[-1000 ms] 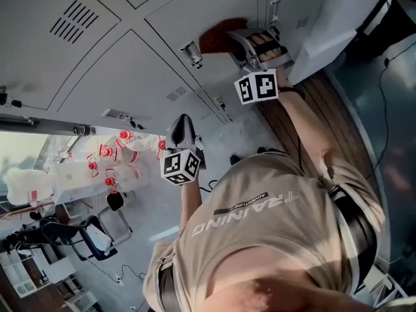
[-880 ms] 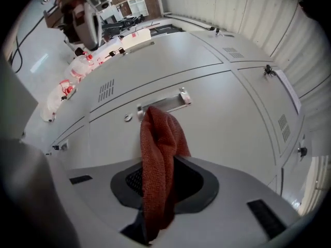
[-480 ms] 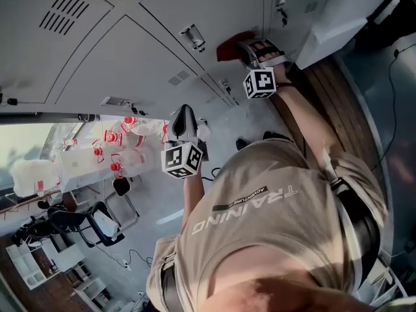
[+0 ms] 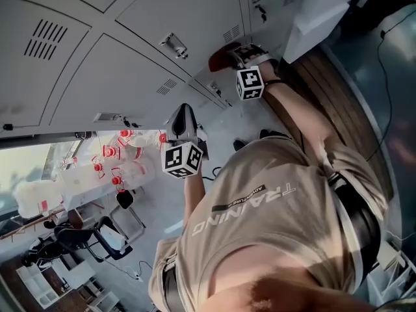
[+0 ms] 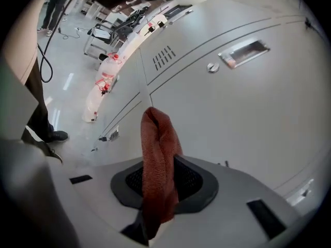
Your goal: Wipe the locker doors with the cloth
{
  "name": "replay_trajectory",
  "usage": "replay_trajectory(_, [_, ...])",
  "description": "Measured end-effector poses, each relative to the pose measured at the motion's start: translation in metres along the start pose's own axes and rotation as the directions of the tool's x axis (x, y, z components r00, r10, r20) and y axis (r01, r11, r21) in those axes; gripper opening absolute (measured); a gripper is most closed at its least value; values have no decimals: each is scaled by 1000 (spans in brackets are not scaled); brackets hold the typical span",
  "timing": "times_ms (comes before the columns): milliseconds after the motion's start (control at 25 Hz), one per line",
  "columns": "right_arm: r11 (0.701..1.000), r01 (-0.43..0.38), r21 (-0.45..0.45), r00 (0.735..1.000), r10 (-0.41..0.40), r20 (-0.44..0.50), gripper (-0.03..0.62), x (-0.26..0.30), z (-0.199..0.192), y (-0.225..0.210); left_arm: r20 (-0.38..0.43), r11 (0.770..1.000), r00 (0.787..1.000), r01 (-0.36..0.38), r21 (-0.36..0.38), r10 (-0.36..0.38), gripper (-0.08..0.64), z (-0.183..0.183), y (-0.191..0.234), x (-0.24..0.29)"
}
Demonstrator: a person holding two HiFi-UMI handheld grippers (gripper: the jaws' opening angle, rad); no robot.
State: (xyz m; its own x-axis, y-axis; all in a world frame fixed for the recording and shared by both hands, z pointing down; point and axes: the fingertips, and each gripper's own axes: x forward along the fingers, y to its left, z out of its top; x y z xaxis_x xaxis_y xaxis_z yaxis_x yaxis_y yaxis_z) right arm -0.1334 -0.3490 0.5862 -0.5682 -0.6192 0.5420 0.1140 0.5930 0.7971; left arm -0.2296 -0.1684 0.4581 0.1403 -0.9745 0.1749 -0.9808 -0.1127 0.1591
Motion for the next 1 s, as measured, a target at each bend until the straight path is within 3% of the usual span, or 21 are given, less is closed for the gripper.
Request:
replay_trajectory(160, [988, 155, 7, 986, -155, 59, 66, -57, 19, -56, -3, 1000, 1000, 22, 7, -22, 6, 1, -3, 10])
replay_trajectory(280, [947, 321, 13, 942, -321, 97, 66, -114, 32, -118, -6, 999, 999, 45, 8, -45, 6, 0, -10, 19])
replay_trajectory(360, [899, 438, 0, 894, -435, 112, 66, -154, 39, -166, -8, 998, 998, 68, 12, -67, 6, 1, -16, 26])
replay_trajectory(480, [804, 593, -37, 800, -584, 137, 66, -206, 46, -235, -3, 994, 995, 105, 24, -104, 6, 5, -27, 37])
replay_trajectory(600, [712, 699, -67, 712, -685, 153, 66, -243, 49, -293, 10, 990, 991, 135, 47, -136, 6, 14, -37, 46])
replay_trajectory(680, [669, 739, -81, 672, -724, 156, 66, -257, 49, -323, 17, 988, 989, 146, 55, -147, 6, 18, -41, 51])
replay_trajectory(840, [639, 766, -67, 641, -752, 154, 66, -262, 42, -361, 24, 984, 986, 162, 69, -164, 6, 23, -48, 60])
replay_trajectory(920, [648, 759, -56, 648, -746, 150, 66, -254, 36, -367, 30, 983, 985, 169, 76, -172, 6, 27, -50, 63])
replay_trajectory(1000, [674, 737, -45, 673, -725, 146, 66, -239, 30, -363, 34, 981, 984, 174, 83, -177, 6, 30, -52, 66])
